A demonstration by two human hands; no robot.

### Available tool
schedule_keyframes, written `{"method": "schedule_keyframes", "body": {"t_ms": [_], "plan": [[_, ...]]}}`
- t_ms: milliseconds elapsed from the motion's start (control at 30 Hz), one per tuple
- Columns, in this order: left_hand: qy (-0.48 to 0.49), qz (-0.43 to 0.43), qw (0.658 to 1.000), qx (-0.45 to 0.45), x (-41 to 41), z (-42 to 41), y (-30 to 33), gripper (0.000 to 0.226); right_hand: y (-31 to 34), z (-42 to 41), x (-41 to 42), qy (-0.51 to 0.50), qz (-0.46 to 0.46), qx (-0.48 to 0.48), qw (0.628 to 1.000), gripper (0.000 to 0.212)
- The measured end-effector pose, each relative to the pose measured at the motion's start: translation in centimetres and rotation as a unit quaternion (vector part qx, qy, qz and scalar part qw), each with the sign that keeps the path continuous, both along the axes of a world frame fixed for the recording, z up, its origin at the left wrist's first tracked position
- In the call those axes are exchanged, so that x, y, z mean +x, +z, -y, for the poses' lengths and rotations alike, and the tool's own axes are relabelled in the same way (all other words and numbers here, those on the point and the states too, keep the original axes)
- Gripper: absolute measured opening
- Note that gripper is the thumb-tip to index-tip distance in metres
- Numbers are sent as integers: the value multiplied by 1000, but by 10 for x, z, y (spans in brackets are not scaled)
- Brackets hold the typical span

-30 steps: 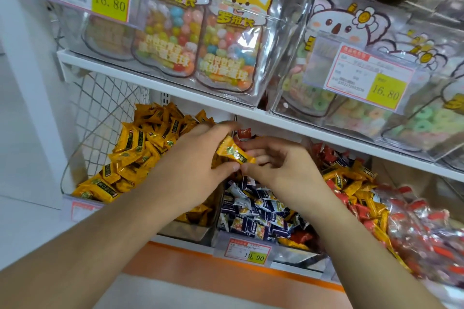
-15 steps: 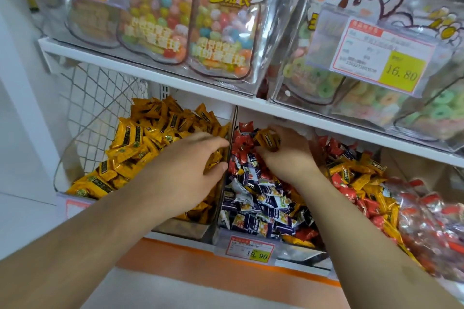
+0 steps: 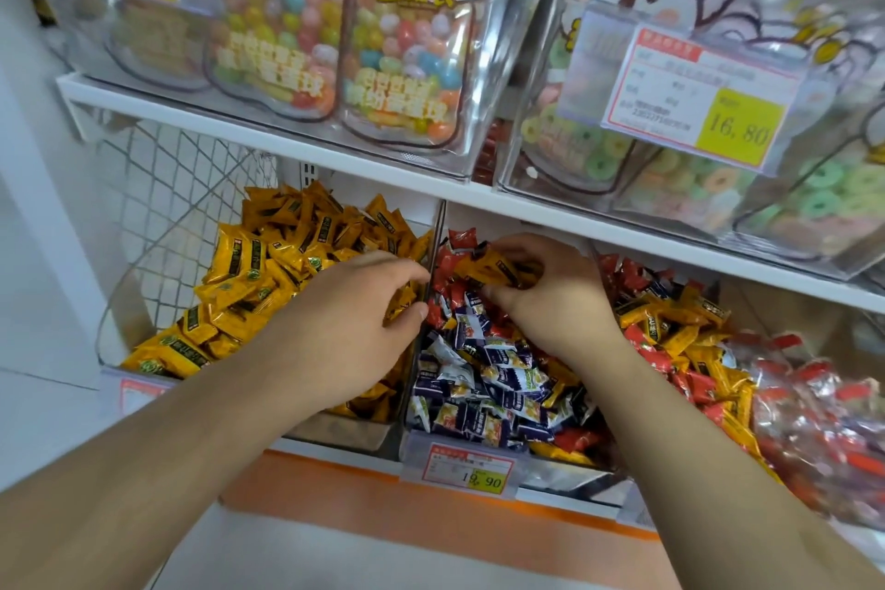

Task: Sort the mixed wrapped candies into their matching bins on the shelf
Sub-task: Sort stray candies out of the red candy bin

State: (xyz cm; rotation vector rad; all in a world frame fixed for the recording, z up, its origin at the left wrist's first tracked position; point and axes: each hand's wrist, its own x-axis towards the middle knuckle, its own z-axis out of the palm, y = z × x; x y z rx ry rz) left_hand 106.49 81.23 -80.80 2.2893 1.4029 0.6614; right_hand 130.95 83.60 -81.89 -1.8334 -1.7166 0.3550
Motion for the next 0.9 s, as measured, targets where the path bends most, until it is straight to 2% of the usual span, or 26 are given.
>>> {"method": "schedule_keyframes", "body": {"t_ms": [133,267,400,467,633,900], "plan": [[20,32,999,14,2,5,5,43,15,27,-11,41,-22,53,998,47],[29,145,988,-48,4,10,15,50,34,56,-38,104,-117,50,986,40],[21,235,964,-119,0,16,21,26,38,67,-64,152,-123,79,977,41],[33,273,951,-143,-6,17,24,19,38,66,-70,162,-136,63,975,46],[76,290,940,-162,-25,14,24,11,37,60,-80,170,-161,30,972,56],[84,331,919,-197,-27,10,19,10,37,52,-78,144,-224,33,963,38]]}}
